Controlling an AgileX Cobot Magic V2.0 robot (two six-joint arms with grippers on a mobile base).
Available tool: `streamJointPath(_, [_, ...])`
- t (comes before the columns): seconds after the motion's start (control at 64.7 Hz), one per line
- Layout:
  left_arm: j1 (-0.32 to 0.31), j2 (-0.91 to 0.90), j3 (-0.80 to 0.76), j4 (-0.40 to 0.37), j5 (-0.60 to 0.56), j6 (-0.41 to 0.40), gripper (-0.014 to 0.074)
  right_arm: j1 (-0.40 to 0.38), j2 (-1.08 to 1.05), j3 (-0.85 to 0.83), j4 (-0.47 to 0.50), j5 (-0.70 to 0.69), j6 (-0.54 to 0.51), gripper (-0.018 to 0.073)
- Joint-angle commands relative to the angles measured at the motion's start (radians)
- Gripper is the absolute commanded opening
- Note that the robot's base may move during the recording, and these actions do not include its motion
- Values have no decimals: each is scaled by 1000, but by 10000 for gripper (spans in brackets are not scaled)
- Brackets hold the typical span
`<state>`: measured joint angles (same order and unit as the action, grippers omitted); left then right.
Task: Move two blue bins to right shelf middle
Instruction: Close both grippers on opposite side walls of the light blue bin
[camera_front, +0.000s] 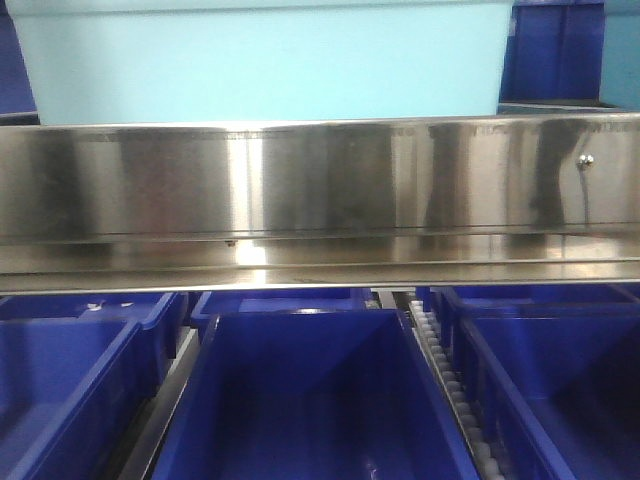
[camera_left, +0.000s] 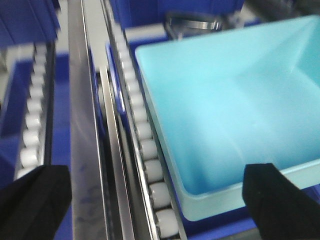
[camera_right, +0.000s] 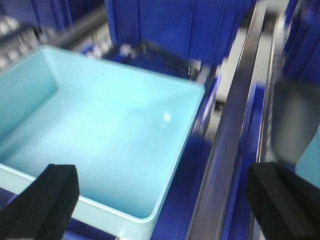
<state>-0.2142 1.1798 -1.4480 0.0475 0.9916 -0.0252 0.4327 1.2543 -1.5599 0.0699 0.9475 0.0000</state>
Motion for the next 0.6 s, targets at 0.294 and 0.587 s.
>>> streamJointPath(0.294, [-8,398,-415,0,230,-117,599,-9,428,-479,-15,274,96,570])
streamJointPath(0.587, [-51,563,-430,28,230,-143,599,-41,566,-479,38,274,111,570])
